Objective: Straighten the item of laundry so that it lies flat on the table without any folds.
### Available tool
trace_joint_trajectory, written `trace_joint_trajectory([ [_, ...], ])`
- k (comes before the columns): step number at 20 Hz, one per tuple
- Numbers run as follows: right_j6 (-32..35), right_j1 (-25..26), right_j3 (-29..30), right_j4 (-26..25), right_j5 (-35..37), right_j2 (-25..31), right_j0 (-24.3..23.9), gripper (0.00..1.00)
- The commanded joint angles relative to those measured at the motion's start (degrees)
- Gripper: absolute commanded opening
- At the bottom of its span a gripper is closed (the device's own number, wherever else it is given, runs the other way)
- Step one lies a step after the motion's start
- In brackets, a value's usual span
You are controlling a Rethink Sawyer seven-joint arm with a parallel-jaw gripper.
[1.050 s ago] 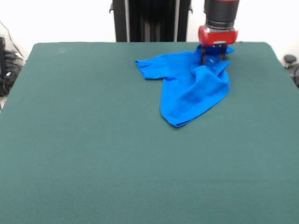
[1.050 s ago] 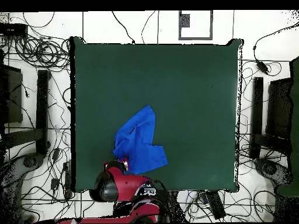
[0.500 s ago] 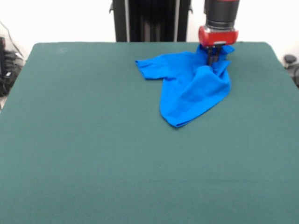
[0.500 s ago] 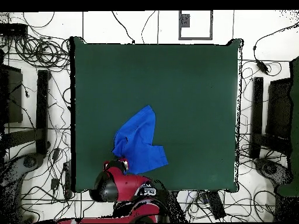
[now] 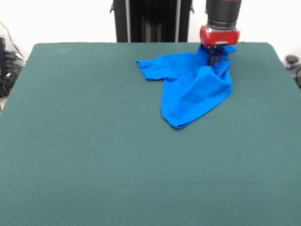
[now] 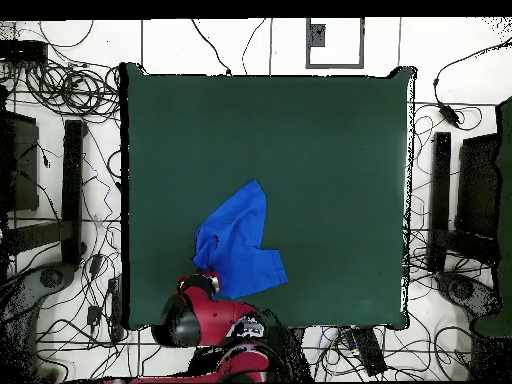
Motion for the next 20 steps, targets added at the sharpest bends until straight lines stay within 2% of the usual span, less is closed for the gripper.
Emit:
trace_joint_trajectory([
  [1, 15.02, 0.47, -5.82, 6.60, -3.14, 0.88, 1.60, 0.00],
  [7, 14.71, -2.47, -4.88, 7.48, 0.23, 1.59, 0.78, 0.00],
  [13, 13.16, -9.14, -3.17, 8.74, 8.09, 1.06, 1.04, 0.00],
  [20, 12.99, -15.24, -0.30, 8.04, 13.48, 2.02, -0.59, 0.00],
])
